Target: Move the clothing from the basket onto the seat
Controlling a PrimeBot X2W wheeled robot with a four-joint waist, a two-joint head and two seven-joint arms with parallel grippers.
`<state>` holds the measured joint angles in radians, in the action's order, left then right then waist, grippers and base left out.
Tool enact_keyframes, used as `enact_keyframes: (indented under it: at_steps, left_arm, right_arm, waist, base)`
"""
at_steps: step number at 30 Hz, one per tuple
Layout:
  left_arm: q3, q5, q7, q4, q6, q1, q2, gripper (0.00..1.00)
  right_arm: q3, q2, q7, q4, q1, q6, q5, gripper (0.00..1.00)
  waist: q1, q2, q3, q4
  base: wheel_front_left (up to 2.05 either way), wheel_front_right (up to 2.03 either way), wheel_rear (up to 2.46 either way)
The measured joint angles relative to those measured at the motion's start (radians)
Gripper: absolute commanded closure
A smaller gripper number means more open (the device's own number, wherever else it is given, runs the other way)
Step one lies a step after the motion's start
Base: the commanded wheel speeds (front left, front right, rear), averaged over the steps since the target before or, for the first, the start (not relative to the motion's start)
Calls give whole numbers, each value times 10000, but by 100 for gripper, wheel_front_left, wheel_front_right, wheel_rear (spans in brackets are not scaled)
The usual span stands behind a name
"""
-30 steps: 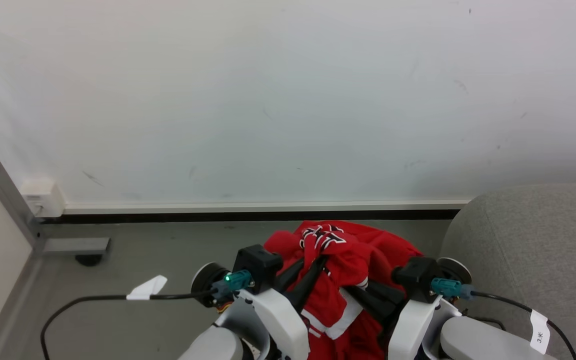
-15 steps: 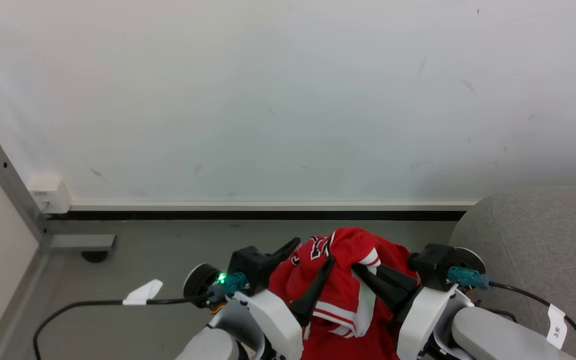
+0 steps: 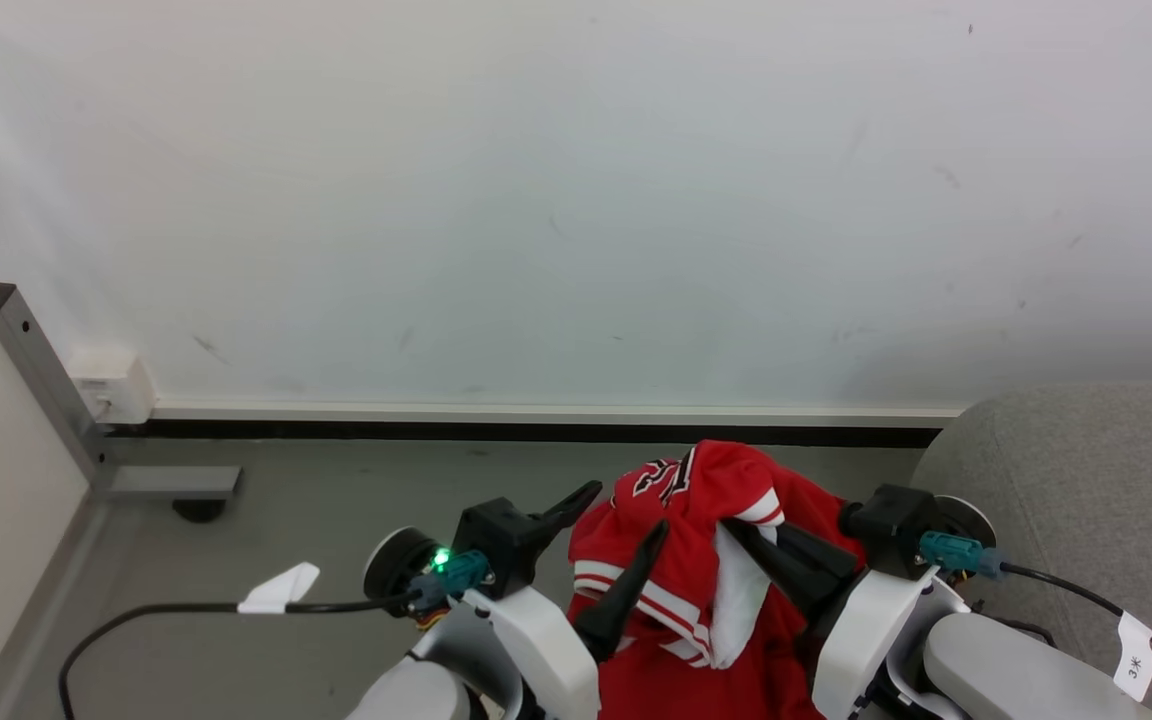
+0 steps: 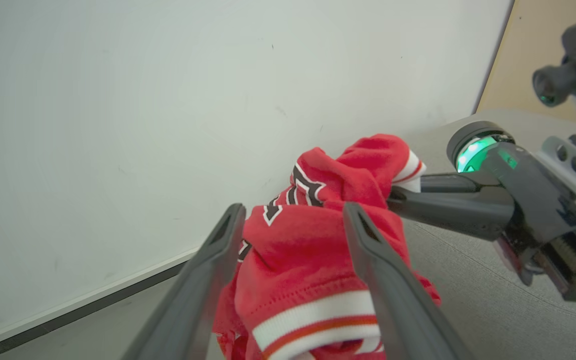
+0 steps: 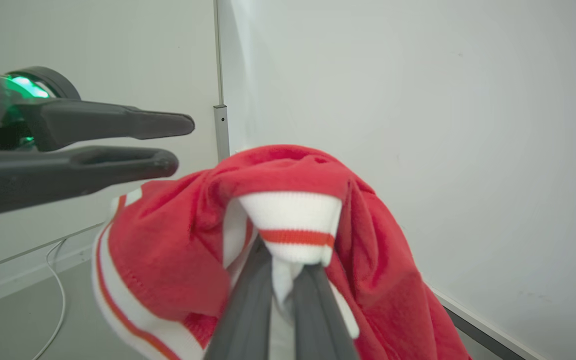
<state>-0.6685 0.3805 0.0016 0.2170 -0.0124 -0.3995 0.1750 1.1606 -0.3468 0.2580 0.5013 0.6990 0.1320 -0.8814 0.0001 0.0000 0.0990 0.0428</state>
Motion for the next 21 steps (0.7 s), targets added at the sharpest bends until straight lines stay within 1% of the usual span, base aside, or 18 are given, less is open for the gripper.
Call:
enact_keyframes:
  at_steps: [6, 10, 15, 21]
  left_arm:
    - [-8, 40, -2, -2, 50, 43, 35, 0]
    - [-19, 73, -13, -40, 104, 74, 52, 0]
    - [-21, 159, -19, -100, 148, 139, 71, 0]
    - [-48, 169, -90, -180, 219, 155, 36, 0]
  right_arm:
    - [-249, -35, 0, 63, -17, 0, 90, 100]
    - [-362, -59, 0, 77, -15, 0, 190, 100]
    - [-545, -203, 0, 40, 36, 0, 291, 100]
    - [-813, -420, 2, -117, 180, 0, 462, 100]
  waist:
    - [0, 0, -18, -50]
    - [0, 0, -48, -240]
    - [0, 0, -123, -720]
    - [0, 0, -272, -1546]
  base:
    - [0, 0, 0]
    - [0, 0, 0]
    - [0, 0, 0]
    - [0, 0, 0]
